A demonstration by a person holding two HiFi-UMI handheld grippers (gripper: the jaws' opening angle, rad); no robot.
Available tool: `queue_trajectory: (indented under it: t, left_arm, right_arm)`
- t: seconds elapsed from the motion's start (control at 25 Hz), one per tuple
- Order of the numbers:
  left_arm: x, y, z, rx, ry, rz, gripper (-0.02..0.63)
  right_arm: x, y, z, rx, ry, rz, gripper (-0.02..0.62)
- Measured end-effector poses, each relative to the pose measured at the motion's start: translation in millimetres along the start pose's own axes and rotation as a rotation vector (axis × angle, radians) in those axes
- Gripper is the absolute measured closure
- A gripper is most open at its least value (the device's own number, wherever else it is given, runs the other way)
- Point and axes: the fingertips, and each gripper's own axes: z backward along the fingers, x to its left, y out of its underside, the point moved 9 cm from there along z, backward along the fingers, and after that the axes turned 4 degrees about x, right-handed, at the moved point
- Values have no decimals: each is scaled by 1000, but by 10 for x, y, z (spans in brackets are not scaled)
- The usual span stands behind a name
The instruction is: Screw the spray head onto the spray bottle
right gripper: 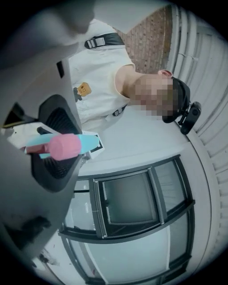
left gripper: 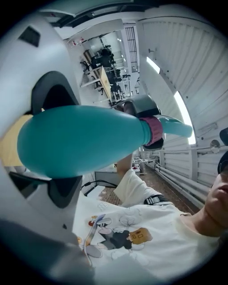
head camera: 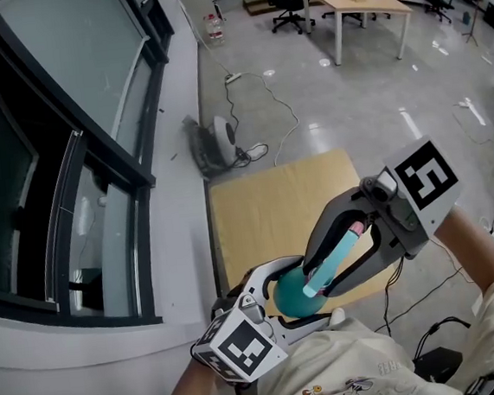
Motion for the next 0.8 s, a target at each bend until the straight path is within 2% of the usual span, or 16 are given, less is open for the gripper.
queue_trajectory:
  t: [0.12, 0.2, 0.28, 0.36, 0.48, 0.68, 0.8]
  left_arm:
    - [6, -5, -19, 43, 44, 16, 175]
    - [9, 4, -45, 54, 42, 28, 175]
    - [14, 24, -71, 53, 9, 53, 175]
    - [33, 54, -91, 56, -56, 89, 175]
    - [112, 106, -134, 90, -232, 166, 175]
    - [291, 251, -233, 182, -676, 234, 175]
    - [376, 317, -298, 185, -886, 284, 175]
  right_arm:
    - [14, -32, -2, 93, 11, 30, 465]
    - [16, -27, -4, 124, 26, 31, 465]
    - [6, 7, 3, 127, 56, 16, 465]
    - [-24, 50, 14, 116, 104, -13, 465]
    - [-117, 111, 60, 111, 213, -63, 465]
    - [-340, 260, 68, 62, 475, -176, 465]
    - [-422, 305, 14, -5, 632, -269, 465]
